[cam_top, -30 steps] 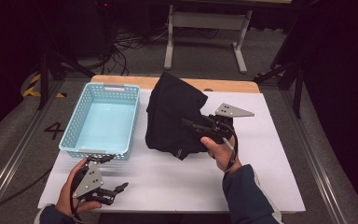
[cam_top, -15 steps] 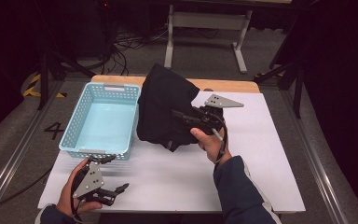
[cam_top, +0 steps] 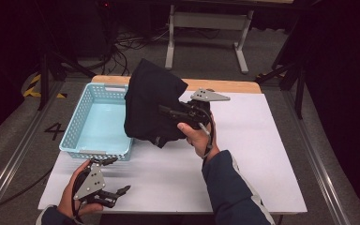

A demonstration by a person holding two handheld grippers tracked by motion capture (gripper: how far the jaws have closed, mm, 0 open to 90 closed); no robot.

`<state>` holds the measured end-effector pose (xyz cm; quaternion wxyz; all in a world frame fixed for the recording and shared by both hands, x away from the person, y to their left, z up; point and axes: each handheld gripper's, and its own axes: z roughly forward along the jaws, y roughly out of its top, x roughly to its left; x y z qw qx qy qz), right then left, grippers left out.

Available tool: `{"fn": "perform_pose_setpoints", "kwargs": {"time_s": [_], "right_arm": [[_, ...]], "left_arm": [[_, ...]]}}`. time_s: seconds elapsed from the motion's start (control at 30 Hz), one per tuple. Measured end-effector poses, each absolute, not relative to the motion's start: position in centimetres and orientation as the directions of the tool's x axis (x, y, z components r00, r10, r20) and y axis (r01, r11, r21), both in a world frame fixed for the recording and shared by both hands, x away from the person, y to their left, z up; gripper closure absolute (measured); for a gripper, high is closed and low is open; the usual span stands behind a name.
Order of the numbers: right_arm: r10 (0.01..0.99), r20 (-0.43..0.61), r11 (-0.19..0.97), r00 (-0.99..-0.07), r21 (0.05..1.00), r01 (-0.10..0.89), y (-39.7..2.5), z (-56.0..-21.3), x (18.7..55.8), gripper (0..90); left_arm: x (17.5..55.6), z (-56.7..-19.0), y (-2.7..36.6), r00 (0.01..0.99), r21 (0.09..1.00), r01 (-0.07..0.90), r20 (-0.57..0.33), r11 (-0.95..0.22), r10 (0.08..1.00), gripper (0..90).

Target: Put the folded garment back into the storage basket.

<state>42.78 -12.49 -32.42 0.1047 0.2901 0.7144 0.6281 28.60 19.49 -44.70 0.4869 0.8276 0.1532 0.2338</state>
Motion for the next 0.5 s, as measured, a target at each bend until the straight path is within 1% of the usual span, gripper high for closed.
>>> {"fn": "perform_pose_setpoints", "kwargs": {"time_s": [0.5], "right_arm": [[0.512,0.227,0.057,-0.829,0.953,0.296,-8.4,-32.4,44.2,57.1]], "left_arm": [[28.5,-44.7,19.5,0.847,0.882,0.022,0.233,-0.471,0.477,7.0]]}}
